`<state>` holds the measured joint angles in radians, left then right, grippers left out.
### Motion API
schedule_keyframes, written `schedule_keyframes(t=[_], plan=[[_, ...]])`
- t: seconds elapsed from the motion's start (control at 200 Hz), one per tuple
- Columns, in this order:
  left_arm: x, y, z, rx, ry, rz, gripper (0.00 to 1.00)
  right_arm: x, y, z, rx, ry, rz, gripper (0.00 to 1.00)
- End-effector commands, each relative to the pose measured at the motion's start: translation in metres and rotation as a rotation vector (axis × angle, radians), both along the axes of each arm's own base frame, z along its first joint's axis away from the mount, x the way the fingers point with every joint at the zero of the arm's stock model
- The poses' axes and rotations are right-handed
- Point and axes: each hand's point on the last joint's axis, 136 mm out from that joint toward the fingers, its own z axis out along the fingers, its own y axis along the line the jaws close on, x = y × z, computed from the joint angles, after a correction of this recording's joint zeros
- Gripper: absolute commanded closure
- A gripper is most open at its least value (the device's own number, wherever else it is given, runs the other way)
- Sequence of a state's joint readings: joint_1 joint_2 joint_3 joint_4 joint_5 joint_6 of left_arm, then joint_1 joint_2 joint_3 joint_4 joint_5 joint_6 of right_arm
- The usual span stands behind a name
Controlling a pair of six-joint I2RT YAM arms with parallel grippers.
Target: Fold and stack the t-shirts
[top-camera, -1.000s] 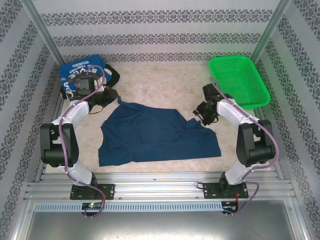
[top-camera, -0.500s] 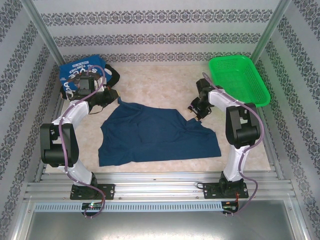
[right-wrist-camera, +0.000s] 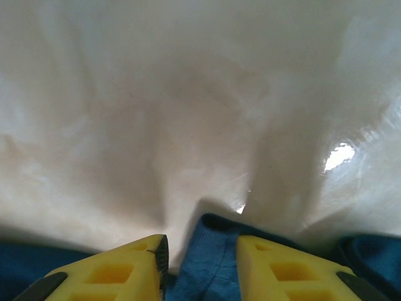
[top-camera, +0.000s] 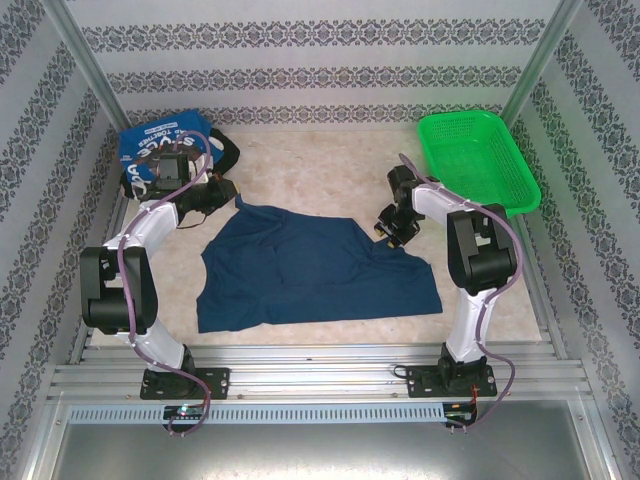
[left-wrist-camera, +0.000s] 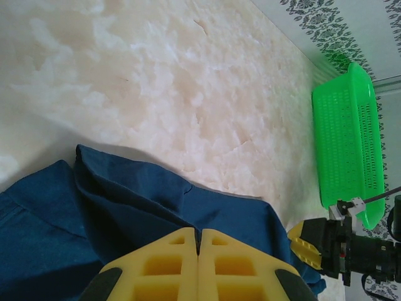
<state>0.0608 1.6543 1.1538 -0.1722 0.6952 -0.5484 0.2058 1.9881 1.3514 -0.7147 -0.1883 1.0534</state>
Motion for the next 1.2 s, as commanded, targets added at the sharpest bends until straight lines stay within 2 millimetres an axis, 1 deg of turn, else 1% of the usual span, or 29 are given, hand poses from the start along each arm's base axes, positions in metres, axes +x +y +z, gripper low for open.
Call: schedule_keyframes(t=[0.0, 0.08, 0.165, 0.235, 0.335, 0.415, 0.505, 0.56, 0.645, 0.714, 0.779, 0.834, 0.909, 1.004, 1.104, 1.194], plan=[[-0.004, 0.004, -0.007, 0.021, 0.011, -0.006, 1.0, -0.019, -0.005, -0.018, -0.051, 0.084, 0.017, 0.72], [-0.003, 0.004, -0.006, 0.023, 0.009, -0.005, 1.0, -0.021, -0.007, -0.021, -0.068, 0.103, 0.026, 0.79], [-0.003, 0.005, -0.006, 0.024, 0.008, -0.005, 1.0, -0.025, -0.009, -0.026, -0.081, 0.125, 0.025, 0.92], [-0.003, 0.005, -0.006, 0.024, 0.007, -0.002, 1.0, -0.026, -0.01, -0.029, -0.083, 0.13, 0.013, 1.0], [-0.001, 0.005, -0.004, 0.023, 0.002, -0.001, 1.0, -0.02, -0.009, -0.027, -0.075, 0.1, 0.006, 1.0], [0.002, 0.006, -0.001, 0.027, -0.005, -0.001, 1.0, -0.005, -0.01, -0.013, -0.083, 0.032, 0.01, 1.0], [0.011, 0.007, 0.011, 0.024, -0.03, 0.005, 1.0, 0.019, -0.009, 0.012, -0.074, -0.077, 0.012, 1.0], [0.019, 0.006, 0.022, 0.019, -0.056, 0.001, 1.0, 0.036, -0.009, 0.031, -0.068, -0.15, 0.015, 1.0], [0.034, 0.004, 0.042, 0.01, -0.101, -0.011, 1.0, 0.056, -0.015, 0.058, -0.076, -0.231, 0.015, 1.0], [0.045, 0.003, 0.056, 0.011, -0.132, -0.027, 1.0, 0.068, -0.022, 0.077, -0.084, -0.28, 0.015, 1.0], [0.054, 0.003, 0.068, 0.021, -0.162, -0.037, 1.0, 0.077, -0.031, 0.089, -0.102, -0.313, 0.011, 1.0], [0.06, 0.004, 0.074, 0.035, -0.178, -0.048, 1.0, 0.083, -0.038, 0.095, -0.106, -0.336, 0.004, 1.0], [0.068, 0.005, 0.08, 0.048, -0.194, -0.059, 1.0, 0.089, -0.047, 0.099, -0.107, -0.35, -0.008, 1.0], [0.077, 0.009, 0.082, 0.077, -0.205, -0.059, 1.0, 0.096, -0.058, 0.103, -0.117, -0.375, -0.02, 1.0], [0.083, 0.01, 0.088, 0.09, -0.223, -0.068, 1.0, 0.1, -0.063, 0.104, -0.108, -0.388, -0.024, 1.0], [0.084, 0.013, 0.094, 0.117, -0.24, -0.075, 1.0, 0.102, -0.067, 0.105, -0.113, -0.397, -0.019, 1.0]])
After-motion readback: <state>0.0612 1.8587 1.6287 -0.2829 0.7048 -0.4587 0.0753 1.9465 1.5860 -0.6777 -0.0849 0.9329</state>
